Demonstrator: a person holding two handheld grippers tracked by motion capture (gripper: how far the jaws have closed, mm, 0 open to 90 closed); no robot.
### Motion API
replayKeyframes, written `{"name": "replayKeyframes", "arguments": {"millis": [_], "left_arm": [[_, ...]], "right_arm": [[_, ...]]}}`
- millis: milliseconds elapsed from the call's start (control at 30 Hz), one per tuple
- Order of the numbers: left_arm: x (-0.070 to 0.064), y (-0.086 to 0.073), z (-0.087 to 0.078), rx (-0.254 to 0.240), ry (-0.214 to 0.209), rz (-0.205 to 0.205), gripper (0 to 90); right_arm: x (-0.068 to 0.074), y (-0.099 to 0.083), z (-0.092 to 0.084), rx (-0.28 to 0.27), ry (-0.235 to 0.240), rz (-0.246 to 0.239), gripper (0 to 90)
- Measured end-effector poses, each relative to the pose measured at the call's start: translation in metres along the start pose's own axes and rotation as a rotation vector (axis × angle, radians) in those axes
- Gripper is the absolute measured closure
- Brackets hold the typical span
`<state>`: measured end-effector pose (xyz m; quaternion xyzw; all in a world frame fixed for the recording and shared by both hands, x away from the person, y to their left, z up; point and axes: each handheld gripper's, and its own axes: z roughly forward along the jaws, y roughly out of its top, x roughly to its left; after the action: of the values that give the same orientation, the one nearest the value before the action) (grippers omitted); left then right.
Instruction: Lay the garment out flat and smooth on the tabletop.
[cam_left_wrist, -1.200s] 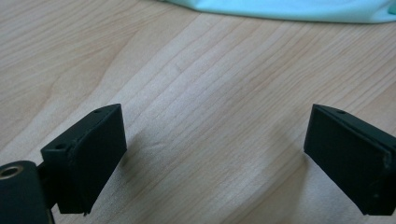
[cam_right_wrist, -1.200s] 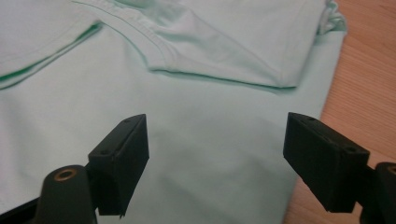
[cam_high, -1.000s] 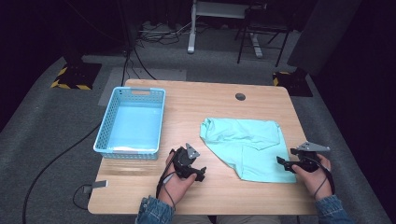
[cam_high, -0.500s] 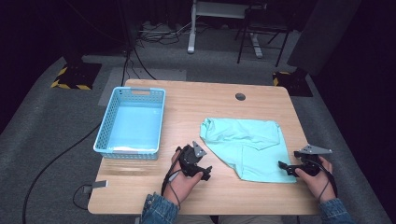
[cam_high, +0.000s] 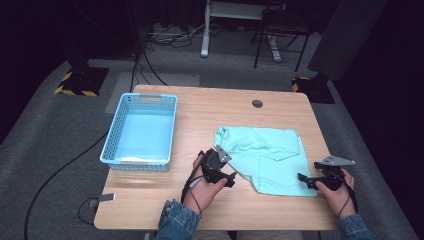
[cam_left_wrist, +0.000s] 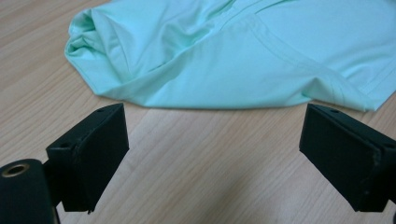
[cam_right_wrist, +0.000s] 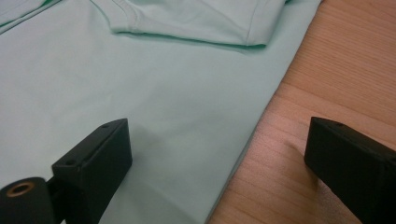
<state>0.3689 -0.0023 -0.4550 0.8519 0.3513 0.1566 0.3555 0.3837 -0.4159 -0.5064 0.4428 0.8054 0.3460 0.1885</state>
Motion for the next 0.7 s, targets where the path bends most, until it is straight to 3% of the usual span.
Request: {"name": "replayKeyframes", "arguments": {"millis": [400,700], "left_arm": [[-0.008,0.032,0.012,-0.038,-0.014,-0.001,9.7],[-0.011,0.045,0.023,-0.044,0.012,-0.005,6.2]], "right_arm": [[0.000,0.000,0.000,-0.002,0.002,-0.001,8.4],[0.001,-0.001,-0.001,-0.008,0.011,-0.013,10.3]]}}
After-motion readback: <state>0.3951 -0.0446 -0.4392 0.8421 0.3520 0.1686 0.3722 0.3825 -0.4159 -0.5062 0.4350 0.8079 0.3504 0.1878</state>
